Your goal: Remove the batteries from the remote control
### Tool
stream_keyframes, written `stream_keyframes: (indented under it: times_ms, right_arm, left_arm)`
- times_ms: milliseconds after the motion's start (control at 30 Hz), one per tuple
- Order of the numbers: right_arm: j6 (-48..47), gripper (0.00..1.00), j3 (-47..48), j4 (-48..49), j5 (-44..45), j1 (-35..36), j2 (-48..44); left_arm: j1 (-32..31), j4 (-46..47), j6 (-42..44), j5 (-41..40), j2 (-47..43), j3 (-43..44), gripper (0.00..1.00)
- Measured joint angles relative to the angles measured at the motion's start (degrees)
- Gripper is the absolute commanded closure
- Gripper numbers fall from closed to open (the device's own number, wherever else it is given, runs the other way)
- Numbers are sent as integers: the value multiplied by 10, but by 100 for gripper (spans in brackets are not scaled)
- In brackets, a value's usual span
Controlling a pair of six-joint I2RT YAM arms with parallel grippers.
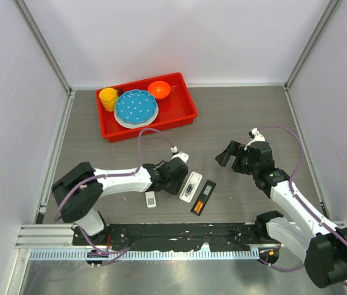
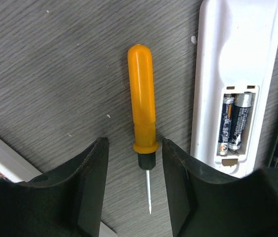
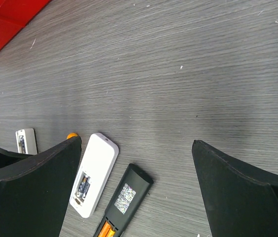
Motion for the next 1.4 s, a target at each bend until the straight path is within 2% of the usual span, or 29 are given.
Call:
stream_keyframes:
  times_ms: [133,167,233,267,300,533,733,933,1067,1167,1400]
  right_arm:
    - [-1,0,-5,0,-2,0,0]
    - [-1,1,-6,0,-2,0,0]
    - [-1,1,-9,0,-5,0,0]
    - [-2,0,-10,0,-5,0,0]
    - [-2,0,-10,0,-5,0,0]
    - [-9,0,-10,-6,-5,0,0]
    - [-16,0,-10,-13,-9,0,-1]
    - [-35,0,-10,-17,-22,0,-24]
    - [-34,2,-10,-7,-49,0,-52]
    - [-13,7,-11,26,-81,0,-69]
    - [73,12,-27,177,-152,36,-76]
  left_arm:
    - [-9,13,-2,-14,18,2,60]
    - [-11,16,-3,-18,21,4,69]
    - [-14,24,-6,-24,27,7,78]
    - [-15,27,-9,-27,29,8,91]
    - [-15,29,-10,-29,31,9,100]
    - [-17,27,-10,-34,44,27,100]
    - [-17,-19,-10,-55,31,30,100]
    - [-3,-51,-9,-42,-68,24,100]
    - [27,-31,-10,14,-166,-5,100]
    - [58,17,-11,90,-242,-51,100]
    - [80,144,-28,234,-345,-150,100]
